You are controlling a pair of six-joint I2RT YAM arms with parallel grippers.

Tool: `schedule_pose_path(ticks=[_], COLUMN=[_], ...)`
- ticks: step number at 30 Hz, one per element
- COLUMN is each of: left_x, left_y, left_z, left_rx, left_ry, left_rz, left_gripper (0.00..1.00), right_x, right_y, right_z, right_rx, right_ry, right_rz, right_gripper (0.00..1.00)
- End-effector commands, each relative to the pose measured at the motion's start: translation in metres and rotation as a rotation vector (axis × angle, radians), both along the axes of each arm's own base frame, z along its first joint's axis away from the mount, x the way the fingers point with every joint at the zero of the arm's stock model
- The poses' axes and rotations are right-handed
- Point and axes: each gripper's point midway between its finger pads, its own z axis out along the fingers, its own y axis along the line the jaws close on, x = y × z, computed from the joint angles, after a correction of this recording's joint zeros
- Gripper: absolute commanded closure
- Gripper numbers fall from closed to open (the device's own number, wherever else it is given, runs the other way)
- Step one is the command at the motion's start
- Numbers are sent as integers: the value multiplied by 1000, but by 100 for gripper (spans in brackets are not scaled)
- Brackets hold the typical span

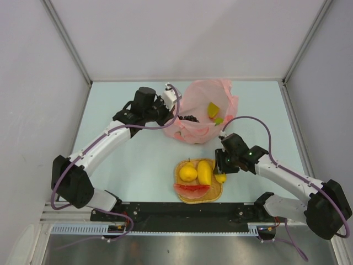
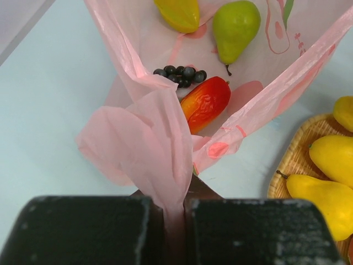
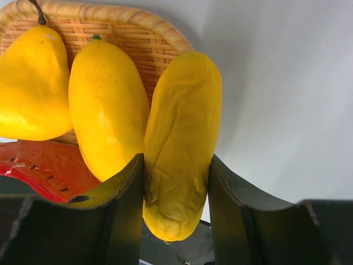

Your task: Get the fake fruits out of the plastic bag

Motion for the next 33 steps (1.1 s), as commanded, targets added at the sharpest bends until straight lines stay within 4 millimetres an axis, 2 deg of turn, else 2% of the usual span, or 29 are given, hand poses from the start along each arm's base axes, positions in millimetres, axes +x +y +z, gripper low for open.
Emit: schedule_pose_path(ticks=[1,2,3,5,7,9,12,19,21,22,24,26,27,29,30,32,33], left_x=[-3,-4,-3,-3,-3,-3,-4,-5,-5,-4,-3,-4,-5,-9,-12,-17,-21], left_y=[2,2,2,2,2,1,2,2,1,0,-1,-5,-6,-8,-10,-12,-13], left_z=[15,15,14,14,12,13,15,10,10,10,13,12,14,16,14,17,17], left_rx=[-19,-19,-18,-19,-18,-19,-18,-13,-14,-14,-26,-46,-57,-74,-82,-109,-117], left_ry=[-48,-48,-47,-48,-46,-47,-55,-49,-48,-46,-37,-6,0,14,25,47,62], left_rz=[-2,-2,-2,-2,-2,-3,-6,-16,-17,-17,-11,-6,-6,-16,-28,-33,-40], left_gripper=[100,100,100,100,100,100,100,100,100,100,100,100,100,100,100,100,100], right_x=[-3,-4,-7,-8,-13,-18,-20,-18,-10,-6,14,24,36,45,54,62,70], right_y=[7,8,8,10,17,20,22,22,21,14,16,15,23,32,39,52,58], right_z=[0,0,-3,-4,-5,-4,-1,6,17,21,53,78,109,138,164,194,201], right_rx=[40,42,43,54,88,110,124,158,160,140,151,149,183,216,246,297,303], right_ry=[-7,-7,2,6,27,44,50,73,62,63,-8,-84,-167,-252,-306,-359,-375], right_rz=[15,17,26,42,65,77,87,87,92,99,121,190,220,260,262,291,299], right_gripper=[88,86,76,66,47,34,24,21,21,21,22,22,24,26,27,28,28])
